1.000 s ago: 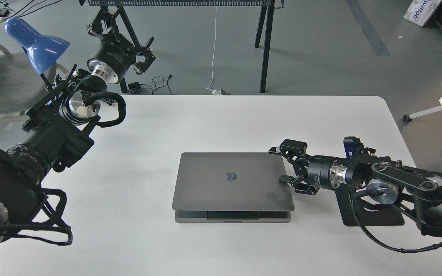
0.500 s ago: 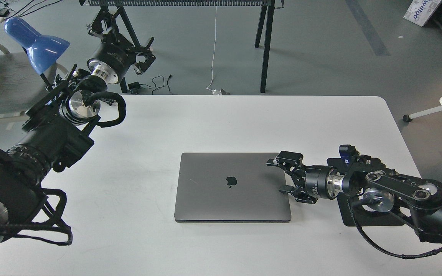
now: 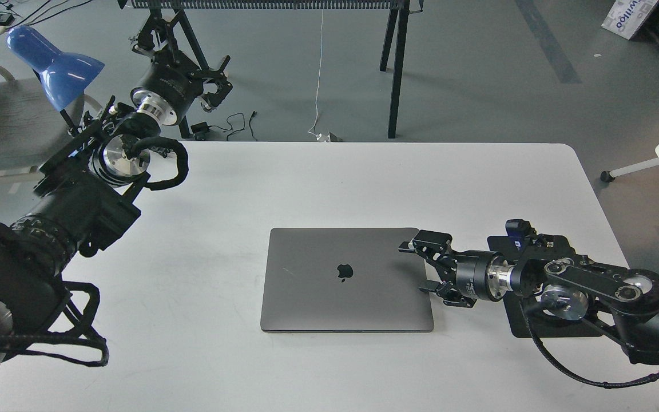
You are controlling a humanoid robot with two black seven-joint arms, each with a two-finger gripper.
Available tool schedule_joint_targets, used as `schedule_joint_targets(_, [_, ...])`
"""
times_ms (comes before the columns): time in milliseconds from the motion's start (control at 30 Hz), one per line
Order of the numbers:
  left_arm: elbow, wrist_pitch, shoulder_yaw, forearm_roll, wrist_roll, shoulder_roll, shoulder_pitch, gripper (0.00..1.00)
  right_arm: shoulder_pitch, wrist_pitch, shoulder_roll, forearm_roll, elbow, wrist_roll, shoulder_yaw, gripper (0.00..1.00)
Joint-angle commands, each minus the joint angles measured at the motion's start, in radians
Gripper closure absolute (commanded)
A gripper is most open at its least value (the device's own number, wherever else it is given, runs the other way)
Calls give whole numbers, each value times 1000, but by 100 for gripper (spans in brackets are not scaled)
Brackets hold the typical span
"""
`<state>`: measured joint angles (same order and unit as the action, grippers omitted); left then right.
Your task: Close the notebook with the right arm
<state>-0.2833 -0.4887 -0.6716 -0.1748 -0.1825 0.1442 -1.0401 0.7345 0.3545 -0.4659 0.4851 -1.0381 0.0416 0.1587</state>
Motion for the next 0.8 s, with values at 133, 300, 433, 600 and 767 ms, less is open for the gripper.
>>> schedule_joint_targets(133, [0, 0, 0, 0, 0, 1, 0, 0, -3, 9, -146, -2, -137, 6, 126, 0])
schedule_joint_targets(300, [0, 0, 0, 0, 0, 0, 0, 0, -10, 3, -198, -16, -143, 18, 338, 0])
schedule_joint_targets(433, [0, 0, 1, 0, 1, 0, 0, 0, -15, 3, -198, -19, -83, 70, 522, 0])
schedule_joint_targets(600, [0, 0, 1, 0, 1, -2, 0, 0, -24, 9, -156, -155, 25, 161, 712, 0])
schedule_joint_targets(767, [0, 0, 0, 0, 1, -2, 2, 0, 14, 4, -88, -243, 246, 162, 794, 0])
